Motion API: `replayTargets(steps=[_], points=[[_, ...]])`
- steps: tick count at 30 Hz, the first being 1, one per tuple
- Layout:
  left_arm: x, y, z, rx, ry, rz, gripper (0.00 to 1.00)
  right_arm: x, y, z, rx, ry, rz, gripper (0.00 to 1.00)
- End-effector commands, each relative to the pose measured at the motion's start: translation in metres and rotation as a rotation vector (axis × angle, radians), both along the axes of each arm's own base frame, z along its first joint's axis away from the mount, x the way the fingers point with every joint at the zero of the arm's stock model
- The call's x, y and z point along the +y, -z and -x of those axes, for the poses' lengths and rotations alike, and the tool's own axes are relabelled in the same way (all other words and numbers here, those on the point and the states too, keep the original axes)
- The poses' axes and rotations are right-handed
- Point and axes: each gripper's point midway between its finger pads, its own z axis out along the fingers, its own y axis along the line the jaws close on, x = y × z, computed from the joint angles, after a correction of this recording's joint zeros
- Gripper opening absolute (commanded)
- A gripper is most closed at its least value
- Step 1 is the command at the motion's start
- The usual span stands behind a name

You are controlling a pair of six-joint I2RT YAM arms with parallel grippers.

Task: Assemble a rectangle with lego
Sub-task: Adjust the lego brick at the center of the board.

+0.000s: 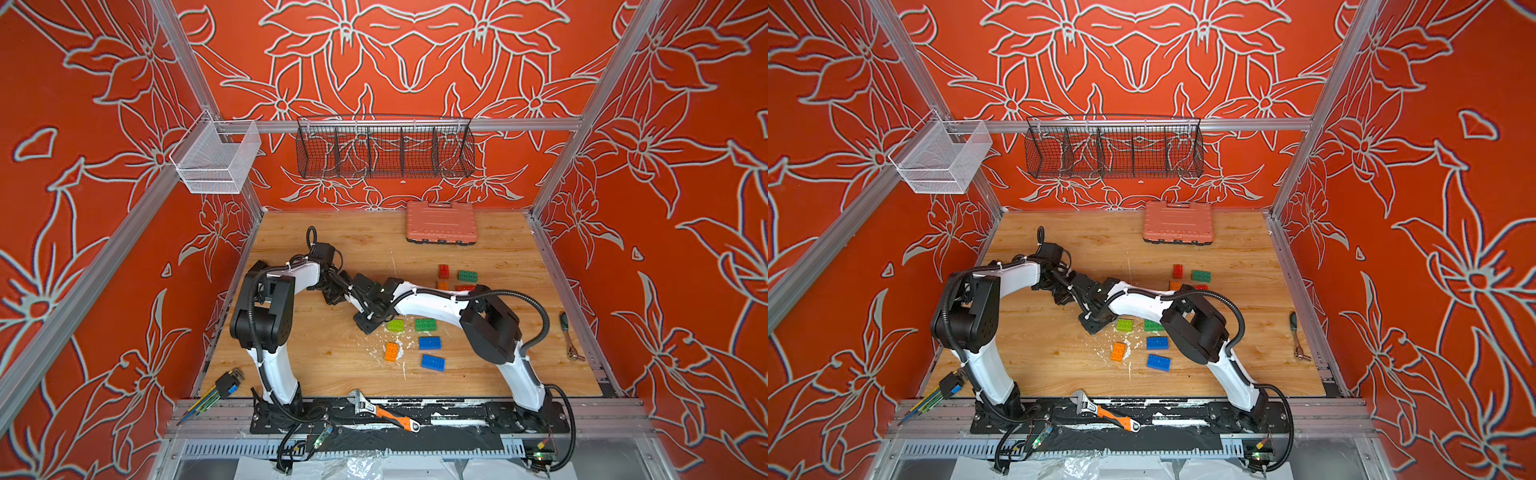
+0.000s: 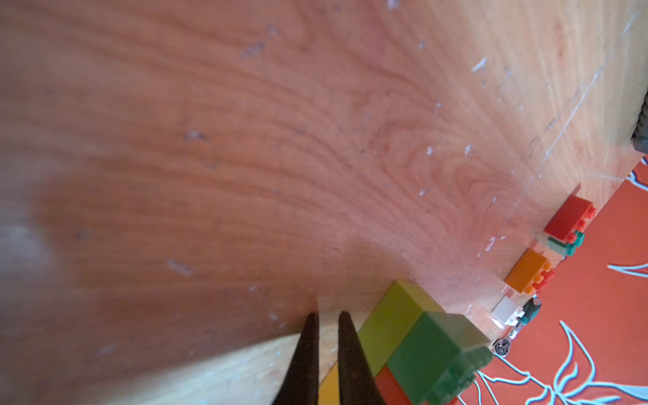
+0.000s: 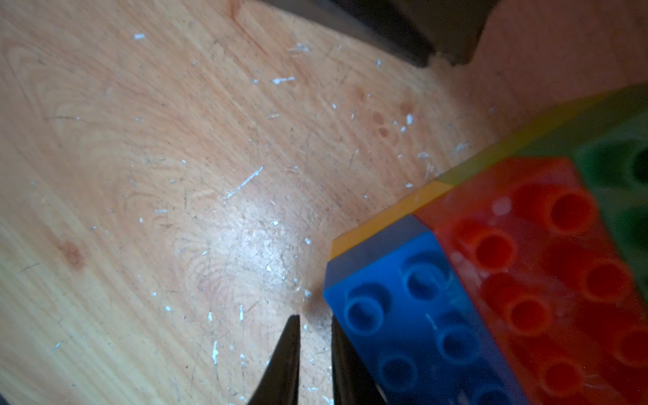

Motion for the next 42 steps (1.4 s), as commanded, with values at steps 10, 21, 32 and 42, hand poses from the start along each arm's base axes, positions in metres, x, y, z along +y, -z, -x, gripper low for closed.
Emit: replayTargets(steps=[10,21,32,42], points=[[0.044,-0.013,0.017,0.039,-0.042,-0.085,0.17,-0.001,0.005,-0.044,-0.055,0.035,0.026,0.19],[0.060,-0.036,0.038,0.042,-0.063,-0.136,0.18,-0.007,-0.002,-0.050,-0.053,-0.006,0.042,0.20],[0.058,-0.050,0.081,0.052,-0.066,-0.160,0.19,-0.024,-0.007,-0.056,-0.058,-0.020,0.063,0.20],[0.030,-0.054,0.114,0.077,0.015,-0.198,0.31,-0.022,-0.025,-0.052,-0.061,-0.028,0.003,0.22]])
